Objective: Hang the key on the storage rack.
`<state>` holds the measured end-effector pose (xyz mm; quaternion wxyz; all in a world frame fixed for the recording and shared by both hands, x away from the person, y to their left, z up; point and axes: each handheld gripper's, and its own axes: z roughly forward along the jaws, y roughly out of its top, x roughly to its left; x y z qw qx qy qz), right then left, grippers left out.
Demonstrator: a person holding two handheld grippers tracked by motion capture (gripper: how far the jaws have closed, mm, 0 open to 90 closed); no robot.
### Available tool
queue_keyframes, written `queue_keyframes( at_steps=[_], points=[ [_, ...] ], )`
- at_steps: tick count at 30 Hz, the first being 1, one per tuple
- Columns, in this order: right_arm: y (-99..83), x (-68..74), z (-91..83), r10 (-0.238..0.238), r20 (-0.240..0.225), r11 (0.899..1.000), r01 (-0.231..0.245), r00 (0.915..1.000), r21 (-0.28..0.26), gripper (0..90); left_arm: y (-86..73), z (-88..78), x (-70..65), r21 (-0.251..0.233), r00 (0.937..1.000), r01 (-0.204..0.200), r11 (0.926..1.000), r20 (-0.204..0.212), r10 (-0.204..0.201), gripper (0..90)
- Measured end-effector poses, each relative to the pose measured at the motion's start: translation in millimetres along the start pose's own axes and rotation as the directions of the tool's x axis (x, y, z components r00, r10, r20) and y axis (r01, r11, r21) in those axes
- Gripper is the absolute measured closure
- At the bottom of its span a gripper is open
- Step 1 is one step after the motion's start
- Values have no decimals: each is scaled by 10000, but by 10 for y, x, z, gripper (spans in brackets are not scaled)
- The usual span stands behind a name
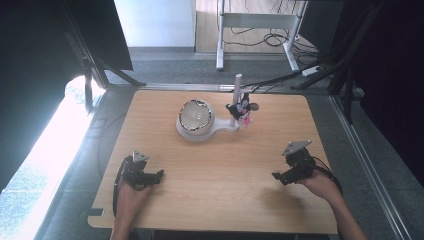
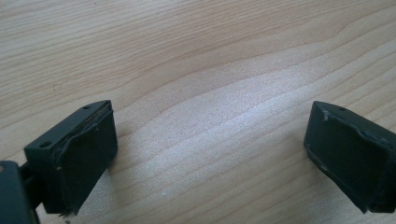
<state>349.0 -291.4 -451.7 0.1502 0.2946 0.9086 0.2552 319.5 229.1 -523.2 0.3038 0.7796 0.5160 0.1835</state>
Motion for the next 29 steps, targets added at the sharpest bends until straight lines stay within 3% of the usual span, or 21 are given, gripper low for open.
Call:
queue_keyframes(
  at_steps=[11,16,20,29],
  points=[
    [-257,253,283,313,-337,9976,-333,9989,-606,44,0,1,-2,-18,10000,21,10000,0,-21,26],
    [-366,347,421,625,-588,9910,-689,9963,-1145,40,0,2,-2,-25,10000,28,10000,4,-28,26],
    [-436,361,487,1103,-820,9753,-1238,9905,-1829,20,-1,2,-3,-28,10000,31,10000,2,-31,26],
    [-440,380,484,1247,-678,9741,-1351,9899,-1811,17,0,2,1,-7,10000,22,10000,17,-22,26]
  ],
)
